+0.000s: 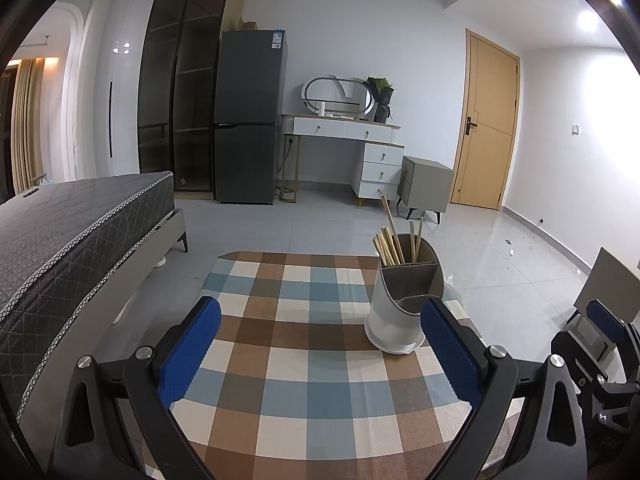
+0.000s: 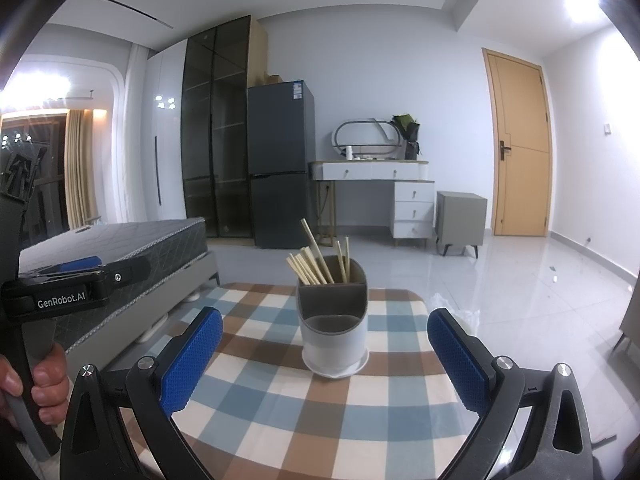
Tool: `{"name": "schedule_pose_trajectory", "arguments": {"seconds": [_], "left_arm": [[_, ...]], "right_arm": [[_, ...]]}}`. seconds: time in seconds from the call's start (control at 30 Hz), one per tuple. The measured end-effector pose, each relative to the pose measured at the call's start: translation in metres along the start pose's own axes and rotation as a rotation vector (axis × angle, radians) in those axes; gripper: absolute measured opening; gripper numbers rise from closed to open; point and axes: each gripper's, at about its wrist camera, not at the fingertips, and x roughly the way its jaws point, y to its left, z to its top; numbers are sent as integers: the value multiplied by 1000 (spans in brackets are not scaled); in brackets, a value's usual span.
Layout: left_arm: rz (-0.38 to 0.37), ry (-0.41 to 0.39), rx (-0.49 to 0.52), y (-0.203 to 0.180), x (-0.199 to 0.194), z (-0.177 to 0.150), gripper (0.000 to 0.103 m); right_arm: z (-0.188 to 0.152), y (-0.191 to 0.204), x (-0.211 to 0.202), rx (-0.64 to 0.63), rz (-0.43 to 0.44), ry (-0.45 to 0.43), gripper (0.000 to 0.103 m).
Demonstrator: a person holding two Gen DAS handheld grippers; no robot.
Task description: Organize utensils
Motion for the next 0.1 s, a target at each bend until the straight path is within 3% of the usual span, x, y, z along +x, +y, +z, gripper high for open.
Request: {"name": "schedule_pose_trajectory", "arguments": {"seconds": [0.1], "left_arm": [[-5,-4,-2,-1,0,0,98]], "right_arm": [[-1,0,1,0,2,2,103]]}}
